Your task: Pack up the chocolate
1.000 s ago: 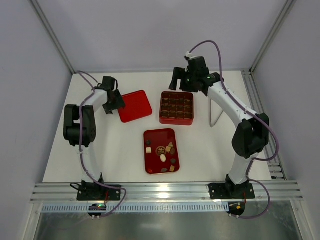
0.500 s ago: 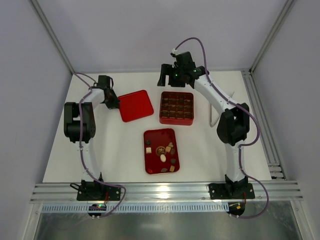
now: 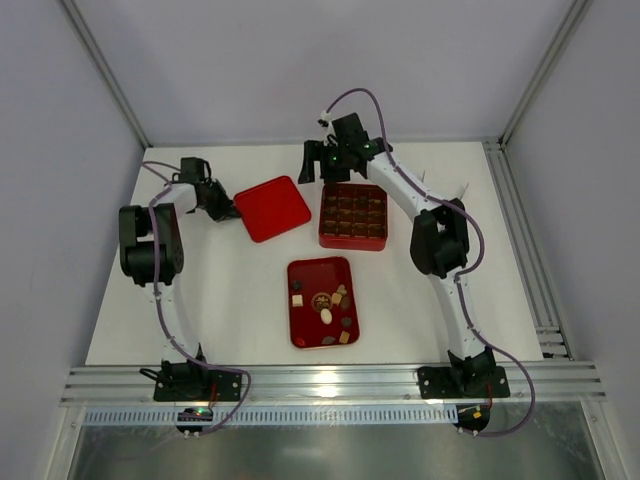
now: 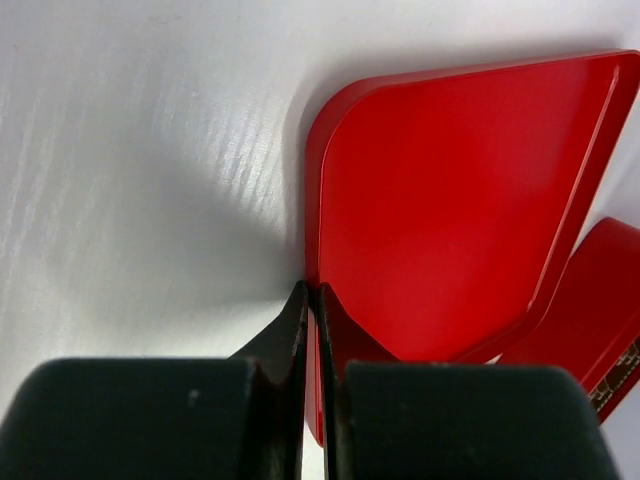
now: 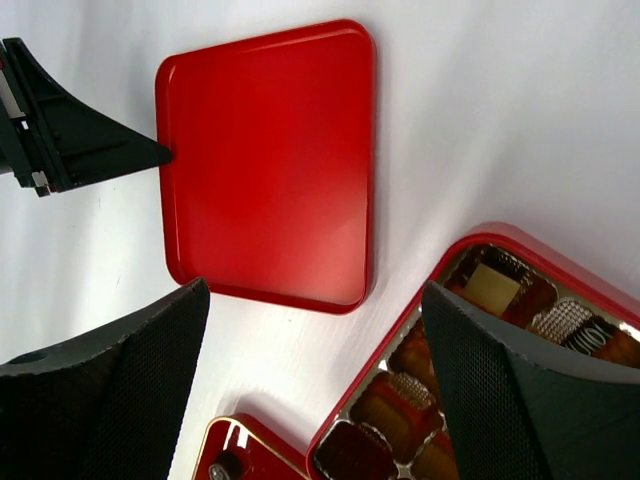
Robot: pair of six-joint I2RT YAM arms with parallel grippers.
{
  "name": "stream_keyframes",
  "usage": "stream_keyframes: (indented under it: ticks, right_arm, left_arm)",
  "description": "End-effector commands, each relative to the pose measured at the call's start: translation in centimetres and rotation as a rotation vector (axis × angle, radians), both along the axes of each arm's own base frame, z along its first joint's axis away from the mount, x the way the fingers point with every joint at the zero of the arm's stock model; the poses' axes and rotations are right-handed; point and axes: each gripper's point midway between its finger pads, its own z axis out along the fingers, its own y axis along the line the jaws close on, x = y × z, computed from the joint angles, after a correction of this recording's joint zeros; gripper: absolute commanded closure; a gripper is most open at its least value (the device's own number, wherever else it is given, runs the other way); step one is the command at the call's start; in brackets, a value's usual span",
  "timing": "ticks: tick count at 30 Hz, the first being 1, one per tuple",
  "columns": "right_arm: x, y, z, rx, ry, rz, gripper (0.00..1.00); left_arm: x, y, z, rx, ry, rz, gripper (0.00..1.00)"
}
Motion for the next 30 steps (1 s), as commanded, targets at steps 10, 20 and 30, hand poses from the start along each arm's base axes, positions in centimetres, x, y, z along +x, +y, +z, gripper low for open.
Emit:
stream_keyframes:
  ticks: [10,20,30]
  right_arm:
    - [0.2,4.8,1.3,-0.001,-0.142,0.093,0.14]
    - [0.8,5.8,-0.4,-0.018,-0.144,0.074,0.18]
    - [0.1,6.5,-1.1,0.010,-0.108,0.081,0.18]
  left_arm:
    - [-0.5,-0.7,4.9,-0.160,-0.112,-0.058,1.00]
    - [-1.7,0.4,6.5,-0.203,-0.132,-0.042,1.00]
    - [-2.5,0.5,7.7,-0.219,-0.152,-0.040,1.00]
